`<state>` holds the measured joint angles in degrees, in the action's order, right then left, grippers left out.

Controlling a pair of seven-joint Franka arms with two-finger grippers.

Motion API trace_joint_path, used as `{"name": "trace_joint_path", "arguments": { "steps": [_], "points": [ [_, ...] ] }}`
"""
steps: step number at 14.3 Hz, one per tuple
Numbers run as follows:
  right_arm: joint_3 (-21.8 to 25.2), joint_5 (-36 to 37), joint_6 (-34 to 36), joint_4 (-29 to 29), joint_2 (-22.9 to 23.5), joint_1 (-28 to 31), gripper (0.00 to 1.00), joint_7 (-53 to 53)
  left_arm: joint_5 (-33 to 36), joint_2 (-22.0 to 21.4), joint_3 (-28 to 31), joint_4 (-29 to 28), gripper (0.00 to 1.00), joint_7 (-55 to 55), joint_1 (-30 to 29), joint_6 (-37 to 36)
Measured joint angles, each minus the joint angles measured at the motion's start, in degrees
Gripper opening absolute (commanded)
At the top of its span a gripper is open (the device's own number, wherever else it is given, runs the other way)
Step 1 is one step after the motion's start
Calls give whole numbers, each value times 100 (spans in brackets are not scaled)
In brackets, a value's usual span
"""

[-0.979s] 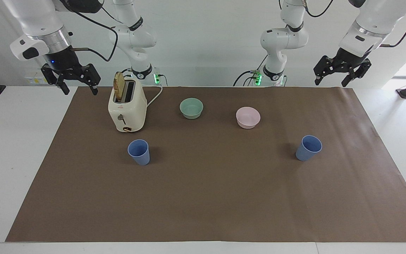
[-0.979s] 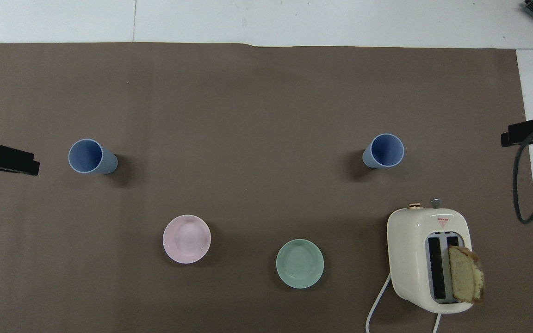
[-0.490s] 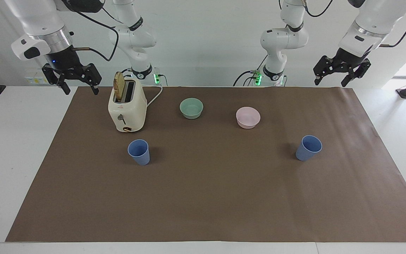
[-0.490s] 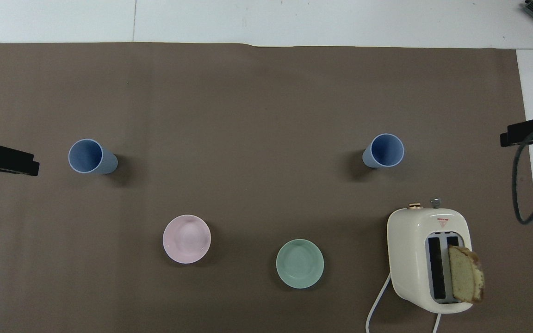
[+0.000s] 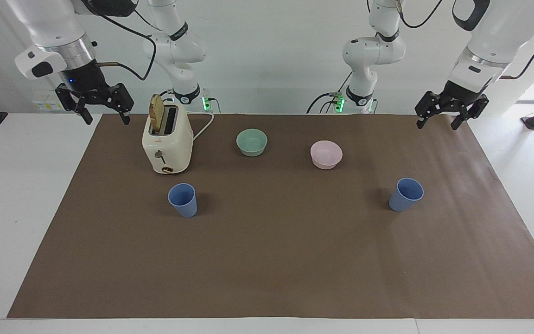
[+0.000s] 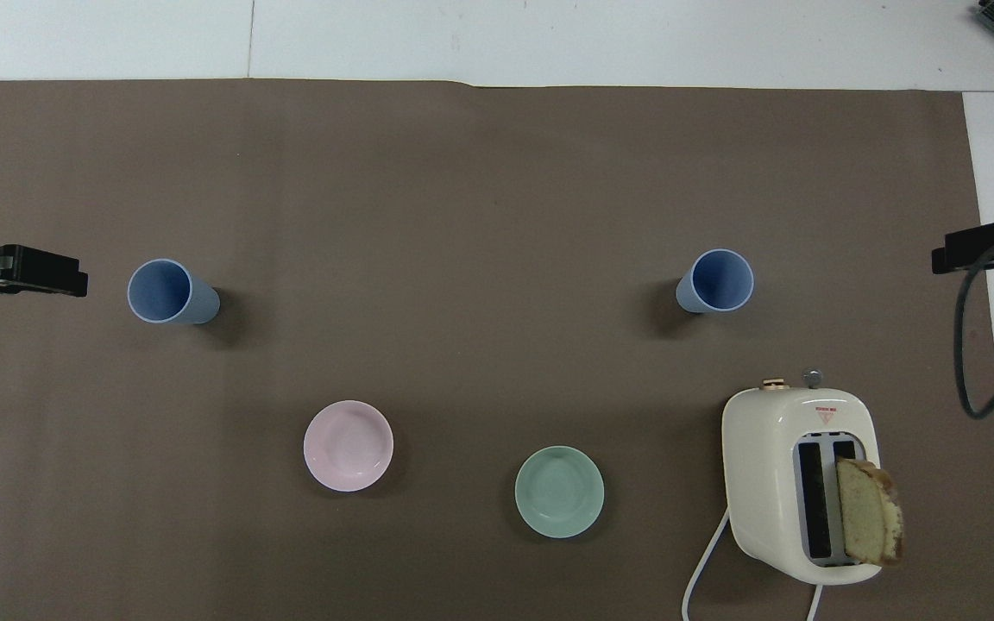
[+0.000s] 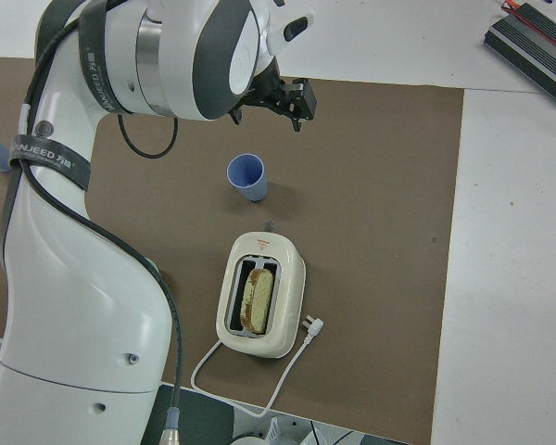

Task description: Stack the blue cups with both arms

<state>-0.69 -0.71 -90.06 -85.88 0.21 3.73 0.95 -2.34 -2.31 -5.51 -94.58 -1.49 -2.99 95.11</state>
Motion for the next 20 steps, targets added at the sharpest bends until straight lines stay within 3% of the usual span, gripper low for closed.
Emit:
{"name": "trace_joint_path", "arguments": {
  "steps": [7,12,19,20],
  "points": [
    [0,0,0,0,-2,-2,100,0,1,672,21,-417,100,4,-584,1003],
    [0,0,0,0,-2,-4,100,0,1,1265,-6,-860,100,513,-660,1804],
    [0,0,0,0,-3,-5,100,0,0,1302,-96,-1708,100,1029,-624,2463],
    [0,0,0,0,-3,-5,100,0,0,1299,-109,-1749,68,1056,-608,2480]
  ]
}}
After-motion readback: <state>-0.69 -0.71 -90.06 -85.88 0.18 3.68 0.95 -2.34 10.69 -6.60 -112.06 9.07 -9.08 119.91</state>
